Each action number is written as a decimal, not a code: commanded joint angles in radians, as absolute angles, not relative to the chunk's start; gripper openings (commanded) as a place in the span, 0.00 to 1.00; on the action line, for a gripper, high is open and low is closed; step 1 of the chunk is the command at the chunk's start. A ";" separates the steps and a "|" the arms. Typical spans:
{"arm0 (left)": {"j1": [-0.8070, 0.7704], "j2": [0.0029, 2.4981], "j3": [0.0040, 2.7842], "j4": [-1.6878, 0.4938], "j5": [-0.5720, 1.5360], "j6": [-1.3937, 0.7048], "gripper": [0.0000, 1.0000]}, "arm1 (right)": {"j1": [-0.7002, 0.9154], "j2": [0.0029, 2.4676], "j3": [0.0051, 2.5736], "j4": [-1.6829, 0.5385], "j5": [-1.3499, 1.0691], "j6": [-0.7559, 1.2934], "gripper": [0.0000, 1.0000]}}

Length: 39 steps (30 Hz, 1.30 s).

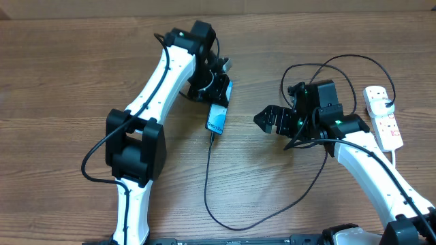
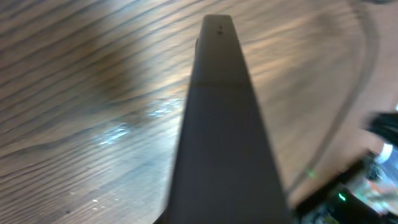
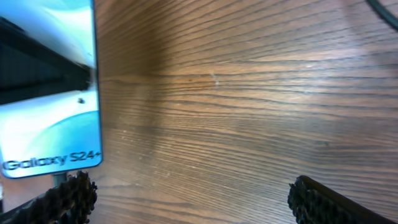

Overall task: Plug charger to phone and switch on socket
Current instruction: 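Lower the phone with the left gripper and lay it on the table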

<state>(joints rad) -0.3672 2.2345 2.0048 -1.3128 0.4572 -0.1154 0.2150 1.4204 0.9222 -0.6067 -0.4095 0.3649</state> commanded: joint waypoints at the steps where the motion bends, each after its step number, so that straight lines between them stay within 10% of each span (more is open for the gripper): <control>1: -0.374 2.204 1.931 -1.264 0.372 -0.239 0.04 | 0.212 1.422 0.936 -0.612 -0.345 0.358 1.00; 39: -0.404 2.204 1.653 -1.045 0.191 -0.367 0.05 | 0.212 1.422 0.936 -0.612 -0.295 0.358 1.00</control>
<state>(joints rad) -0.3981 2.2177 1.6730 -1.0672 0.2413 -0.3466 0.2150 1.4204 0.9222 -0.6159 -0.3065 0.3653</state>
